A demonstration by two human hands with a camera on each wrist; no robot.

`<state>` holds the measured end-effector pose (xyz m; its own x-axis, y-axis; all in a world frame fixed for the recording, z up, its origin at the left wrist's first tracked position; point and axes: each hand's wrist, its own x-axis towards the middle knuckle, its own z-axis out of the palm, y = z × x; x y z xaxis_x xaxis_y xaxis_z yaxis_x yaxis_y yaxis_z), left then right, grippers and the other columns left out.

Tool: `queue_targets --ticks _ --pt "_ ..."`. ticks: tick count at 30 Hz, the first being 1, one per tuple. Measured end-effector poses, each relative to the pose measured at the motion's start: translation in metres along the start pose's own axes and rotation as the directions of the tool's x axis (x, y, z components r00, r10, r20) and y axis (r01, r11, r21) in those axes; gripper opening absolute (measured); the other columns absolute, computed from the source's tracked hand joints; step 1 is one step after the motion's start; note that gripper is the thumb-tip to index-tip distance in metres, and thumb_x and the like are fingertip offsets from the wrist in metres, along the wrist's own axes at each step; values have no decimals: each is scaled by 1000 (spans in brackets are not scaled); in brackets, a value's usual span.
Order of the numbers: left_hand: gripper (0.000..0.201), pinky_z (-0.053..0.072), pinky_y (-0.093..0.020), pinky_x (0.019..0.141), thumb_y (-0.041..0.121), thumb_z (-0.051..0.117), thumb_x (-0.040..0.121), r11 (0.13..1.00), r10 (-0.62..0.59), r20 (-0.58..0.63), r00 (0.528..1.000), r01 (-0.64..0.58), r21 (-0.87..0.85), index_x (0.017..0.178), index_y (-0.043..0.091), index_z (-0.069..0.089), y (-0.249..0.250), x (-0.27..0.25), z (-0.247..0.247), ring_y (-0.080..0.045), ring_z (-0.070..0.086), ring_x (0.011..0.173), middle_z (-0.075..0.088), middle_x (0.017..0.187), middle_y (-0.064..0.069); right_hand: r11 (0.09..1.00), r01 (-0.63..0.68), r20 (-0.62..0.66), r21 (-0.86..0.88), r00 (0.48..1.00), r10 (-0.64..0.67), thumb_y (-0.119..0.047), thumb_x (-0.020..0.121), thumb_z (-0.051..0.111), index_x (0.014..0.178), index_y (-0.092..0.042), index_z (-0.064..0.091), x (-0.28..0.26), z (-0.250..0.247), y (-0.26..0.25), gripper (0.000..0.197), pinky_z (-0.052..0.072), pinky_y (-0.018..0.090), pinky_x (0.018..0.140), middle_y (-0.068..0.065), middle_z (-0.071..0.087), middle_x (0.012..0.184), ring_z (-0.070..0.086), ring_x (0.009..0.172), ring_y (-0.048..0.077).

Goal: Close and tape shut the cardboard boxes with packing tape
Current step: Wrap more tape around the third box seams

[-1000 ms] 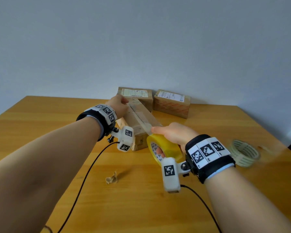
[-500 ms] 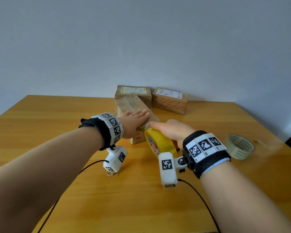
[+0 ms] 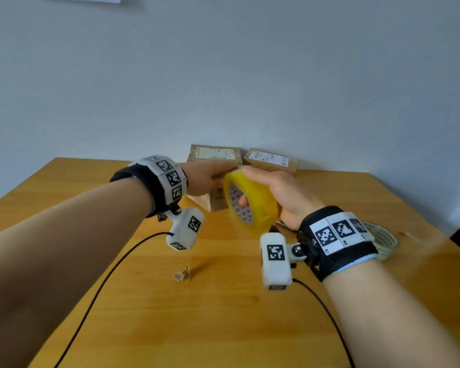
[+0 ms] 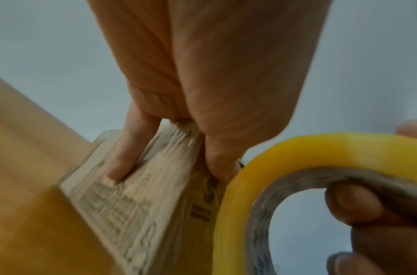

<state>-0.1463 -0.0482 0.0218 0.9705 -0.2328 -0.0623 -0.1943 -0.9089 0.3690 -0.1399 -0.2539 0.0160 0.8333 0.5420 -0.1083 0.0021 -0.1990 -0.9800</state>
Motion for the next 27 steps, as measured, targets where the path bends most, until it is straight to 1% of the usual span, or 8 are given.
queue_targets --ticks 3,7,10,12,15,19,23,27 --pt "23 61 -39 75 26 40 106 985 -108 31 994 111 -135 124 38 47 7 -7 -29 -21 65 98 56 122 5 975 161 -56 152 986 -154 -41 98 61 100 -12 76 -5 -2 -30 33 57 46 89 9 73 74 72 79 24" --pt "33 57 -51 88 27 45 104 947 -189 34 981 191 -258 135 37 52 1 -16 -55 -22 63 110 63 125 6 925 262 -82 275 965 -249 -38 97 60 100 -10 76 -5 4 -58 33 58 44 88 10 71 74 72 83 26" --pt "31 54 -53 93 27 46 103 917 -233 12 972 224 -329 130 41 55 -1 -21 -59 -21 59 115 64 125 8 925 265 -85 273 964 -251 -41 98 62 100 -6 78 -1 16 -67 38 52 60 101 16 73 85 72 85 32" --pt "35 50 -48 99 21 48 102 927 -249 -64 966 219 -303 134 35 52 3 -24 -60 -20 57 118 61 130 5 933 272 -101 235 962 -255 -43 98 63 97 -3 77 1 25 -71 42 51 64 99 18 74 90 71 95 41" --pt "69 41 -44 106 5 65 87 895 -251 -62 966 207 -396 145 29 37 0 -28 -59 -24 51 125 56 136 0 936 262 -125 237 963 -238 -45 98 63 95 -3 76 3 35 -80 44 55 62 96 17 76 91 73 97 40" --pt "110 48 -45 101 29 94 52 926 -260 -108 960 216 -310 135 26 23 -5 -33 -45 -23 51 119 50 129 0 937 253 -135 241 965 -225 -43 98 65 91 -2 76 9 44 -85 43 55 62 96 19 76 94 72 104 45" --pt "88 52 -37 83 20 88 65 967 -224 -330 917 166 -195 128 17 26 -5 -28 -38 -22 58 105 53 116 -1 924 264 -131 275 963 -236 -40 100 62 103 -2 73 11 45 -93 40 55 58 99 17 76 94 73 97 35" --pt "79 57 -40 82 13 84 70 942 -192 -210 959 120 -312 132 19 36 -4 -30 -64 -22 60 104 57 118 0 914 302 -107 270 953 -283 -34 102 57 111 -6 72 14 37 -109 33 51 55 105 13 77 101 72 99 28"
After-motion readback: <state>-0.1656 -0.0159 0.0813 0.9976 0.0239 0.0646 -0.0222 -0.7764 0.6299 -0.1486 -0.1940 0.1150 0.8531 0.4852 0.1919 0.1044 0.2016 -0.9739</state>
